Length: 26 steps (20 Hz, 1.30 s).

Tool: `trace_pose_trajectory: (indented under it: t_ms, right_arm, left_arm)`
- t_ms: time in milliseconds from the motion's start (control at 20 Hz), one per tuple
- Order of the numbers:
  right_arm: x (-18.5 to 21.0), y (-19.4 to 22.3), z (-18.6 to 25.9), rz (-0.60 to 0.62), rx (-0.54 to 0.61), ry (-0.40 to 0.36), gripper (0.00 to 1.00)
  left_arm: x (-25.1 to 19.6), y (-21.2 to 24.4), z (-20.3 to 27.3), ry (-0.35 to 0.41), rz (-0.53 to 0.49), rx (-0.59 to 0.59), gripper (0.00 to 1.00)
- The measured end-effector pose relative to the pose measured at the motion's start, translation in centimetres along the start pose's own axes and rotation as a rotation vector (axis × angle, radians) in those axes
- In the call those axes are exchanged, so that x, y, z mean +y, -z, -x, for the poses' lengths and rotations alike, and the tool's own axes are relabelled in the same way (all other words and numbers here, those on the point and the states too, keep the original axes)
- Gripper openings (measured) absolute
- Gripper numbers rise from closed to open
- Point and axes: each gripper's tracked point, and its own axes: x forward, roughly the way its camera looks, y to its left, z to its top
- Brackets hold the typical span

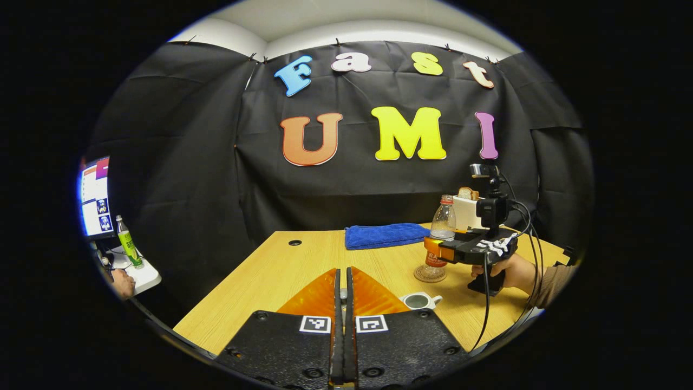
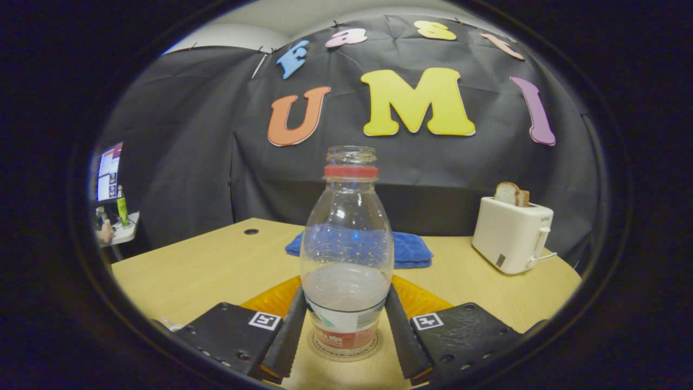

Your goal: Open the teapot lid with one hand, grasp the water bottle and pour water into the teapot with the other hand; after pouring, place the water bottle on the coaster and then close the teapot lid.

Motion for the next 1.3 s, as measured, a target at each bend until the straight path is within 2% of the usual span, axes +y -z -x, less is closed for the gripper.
trace_pose_trajectory:
  t_ms: [300,400,500,850,1000,1150,1200,1250,1300]
  right_arm:
    - [1.4,0.3,0.0,0.077,-0.019,-0.035,0.77]
    - [1.5,0.2,0.2,0.098,-0.033,-0.021,0.84]
    - [1.5,-0.7,0.7,0.093,-0.053,-0.018,0.98]
    - [0.7,-5.0,5.6,0.073,-0.158,-0.020,0.95]
    - [-0.3,-6.4,8.1,0.072,-0.205,-0.011,0.97]
    - [-1.6,-6.6,10.6,0.080,-0.238,0.003,0.95]
    - [-2.2,-6.5,11.5,0.081,-0.245,0.014,0.96]
    - [-2.5,-6.1,12.3,0.081,-0.248,0.018,0.96]
    - [-2.8,-5.6,13.2,0.081,-0.250,0.019,0.96]
  left_arm:
    - [-0.2,0.3,-0.4,0.004,-0.006,0.005,0.03]
    - [-0.3,0.3,-0.3,0.003,-0.005,0.011,0.03]
    - [-0.3,0.1,-0.3,0.003,-0.008,0.005,0.03]
    - [-2.1,-1.5,0.2,0.045,0.013,-0.054,0.03]
    - [-4.1,-2.0,-0.2,0.105,0.054,-0.085,0.03]
    - [-5.7,-0.8,-1.3,0.149,0.087,-0.064,0.03]
    - [-5.9,0.0,-1.7,0.150,0.086,-0.055,0.07]
    - [-6.1,0.7,-2.2,0.149,0.079,-0.038,0.00]
    - [-6.2,1.4,-2.8,0.142,0.072,-0.023,0.03]
